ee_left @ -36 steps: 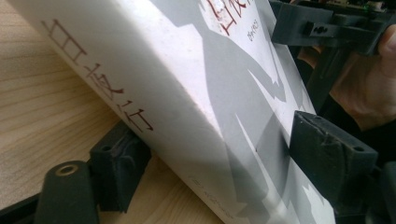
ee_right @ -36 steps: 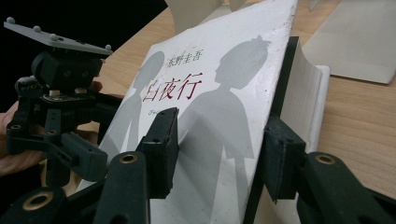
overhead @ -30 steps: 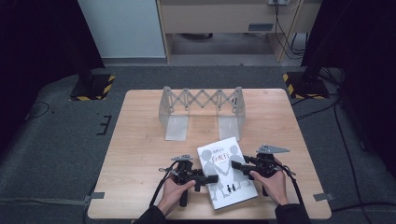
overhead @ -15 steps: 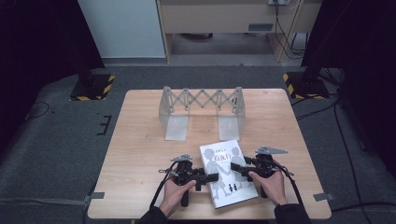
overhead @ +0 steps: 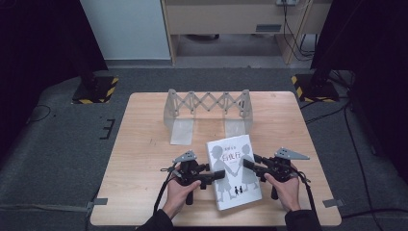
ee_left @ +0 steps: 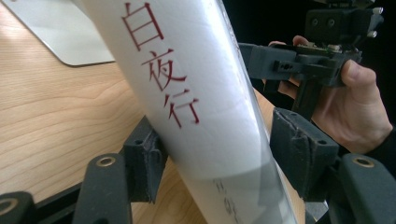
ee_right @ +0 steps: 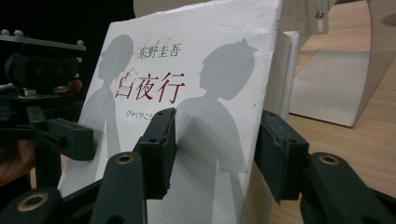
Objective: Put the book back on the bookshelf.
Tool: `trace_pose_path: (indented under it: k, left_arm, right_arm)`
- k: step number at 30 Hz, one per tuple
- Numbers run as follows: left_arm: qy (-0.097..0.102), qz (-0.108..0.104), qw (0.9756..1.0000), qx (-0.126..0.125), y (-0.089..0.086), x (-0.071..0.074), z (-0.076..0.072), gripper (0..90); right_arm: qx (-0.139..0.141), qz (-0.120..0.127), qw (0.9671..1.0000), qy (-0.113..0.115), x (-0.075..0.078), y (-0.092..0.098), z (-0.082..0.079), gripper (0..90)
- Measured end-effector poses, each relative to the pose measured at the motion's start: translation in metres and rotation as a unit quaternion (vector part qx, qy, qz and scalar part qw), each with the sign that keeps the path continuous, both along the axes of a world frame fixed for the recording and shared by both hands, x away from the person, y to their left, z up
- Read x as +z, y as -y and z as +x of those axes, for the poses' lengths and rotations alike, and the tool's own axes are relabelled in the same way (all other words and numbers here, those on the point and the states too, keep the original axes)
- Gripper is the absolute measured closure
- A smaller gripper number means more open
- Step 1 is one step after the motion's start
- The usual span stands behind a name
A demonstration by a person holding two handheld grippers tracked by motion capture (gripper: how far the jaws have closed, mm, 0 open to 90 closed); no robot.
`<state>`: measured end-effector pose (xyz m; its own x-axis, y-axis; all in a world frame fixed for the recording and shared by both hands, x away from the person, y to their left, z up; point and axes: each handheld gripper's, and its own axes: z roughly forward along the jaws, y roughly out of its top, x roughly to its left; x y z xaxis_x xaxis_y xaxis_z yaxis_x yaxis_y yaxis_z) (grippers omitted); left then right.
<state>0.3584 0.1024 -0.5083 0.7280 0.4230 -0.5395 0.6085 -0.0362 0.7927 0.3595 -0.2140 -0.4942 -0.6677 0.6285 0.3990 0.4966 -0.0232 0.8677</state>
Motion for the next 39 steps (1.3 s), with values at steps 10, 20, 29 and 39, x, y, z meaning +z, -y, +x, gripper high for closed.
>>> trace_pose_path:
  k: [10, 20, 29, 39]
  left_arm:
    - [-0.018, -0.025, 0.9992, -0.024, 0.011, -0.004, 0.008, 39.2]
    - [-0.021, -0.023, 0.9994, -0.016, 0.006, 0.005, 0.004, 44.4]
    - [-0.011, -0.02, 0.9997, 0.001, -0.007, 0.022, 0.003, 50.0]
    - [0.015, -0.002, 0.9994, 0.03, -0.021, 0.042, 0.0, 52.5]
  right_arm:
    - [0.026, 0.003, 0.9997, 0.003, 0.001, -0.004, -0.001, 53.5]
    - [-0.005, -0.019, 0.9998, 0.01, 0.001, 0.015, -0.001, 48.0]
    - [-0.049, -0.093, 0.9944, -0.011, -0.01, 0.029, 0.002, 45.1]
    - [-0.107, -0.15, 0.9824, -0.032, -0.017, 0.047, 0.005, 42.6]
